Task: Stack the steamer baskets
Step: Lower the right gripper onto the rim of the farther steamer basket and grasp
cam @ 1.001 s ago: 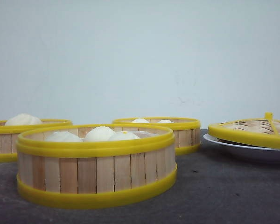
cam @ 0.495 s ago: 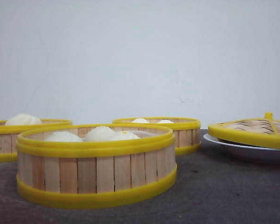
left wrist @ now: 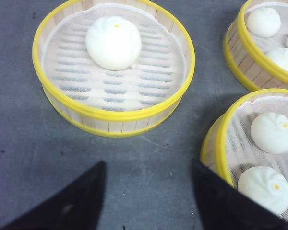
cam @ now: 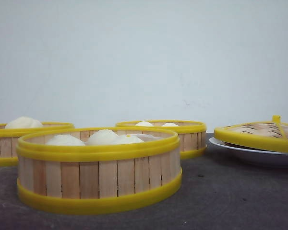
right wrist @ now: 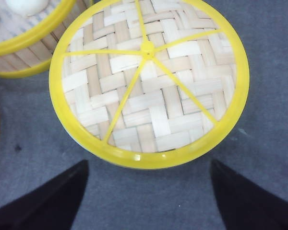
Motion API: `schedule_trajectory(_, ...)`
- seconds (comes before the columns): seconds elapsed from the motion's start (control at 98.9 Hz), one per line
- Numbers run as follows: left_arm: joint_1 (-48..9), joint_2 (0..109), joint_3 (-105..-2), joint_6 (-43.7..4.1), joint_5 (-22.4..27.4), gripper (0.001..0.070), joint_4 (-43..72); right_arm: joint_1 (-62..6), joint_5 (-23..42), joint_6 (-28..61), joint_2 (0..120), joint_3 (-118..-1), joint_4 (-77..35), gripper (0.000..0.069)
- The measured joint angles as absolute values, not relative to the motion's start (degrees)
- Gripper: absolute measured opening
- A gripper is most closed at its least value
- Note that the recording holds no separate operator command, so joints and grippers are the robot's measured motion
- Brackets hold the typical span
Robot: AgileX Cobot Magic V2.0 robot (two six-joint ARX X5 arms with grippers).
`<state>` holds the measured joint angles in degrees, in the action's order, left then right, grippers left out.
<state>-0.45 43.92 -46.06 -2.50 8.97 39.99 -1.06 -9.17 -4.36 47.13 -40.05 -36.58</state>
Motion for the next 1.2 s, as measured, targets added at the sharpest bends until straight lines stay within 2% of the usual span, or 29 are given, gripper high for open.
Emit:
schedule_trajectory(0.142,-0.45,43.92,-46.06,-2.52,8.97,0.0395,38.76,-1.58,-10.24,-4.95,48.84,-40.38,-31.55,0.0537)
schedule_trajectory(0.283,-0.45,43.92,-46.06,-2.52,8.97,0.0395,37.74,-3.14,-12.01,-5.39,56.73,-45.6,-30.61,0.0537)
schedule_trajectory(0.637,-0.45,43.92,-46.06,-2.52,8.99,0.0395,37.82,-11.29,-12.4,-5.39,88.71,-75.85,-34.3,0.0537)
schedule_trajectory(0.89,-0.45,43.92,-46.06,-2.52,8.97,0.0395,38.02,-13.34,-11.94,-5.19,108.97,-97.38,-40.51,0.0537)
schedule_trajectory(1.031,-0.45,43.92,-46.06,-2.52,8.97,0.0395,38.22,-13.5,-11.11,-4.89,116.05,-103.74,-40.45,0.0537)
schedule_trajectory(1.203,-0.45,43.92,-46.06,-2.52,8.97,0.0395,38.44,-13.82,-7.84,-4.38,120.6,-105.19,-39.31,0.0536)
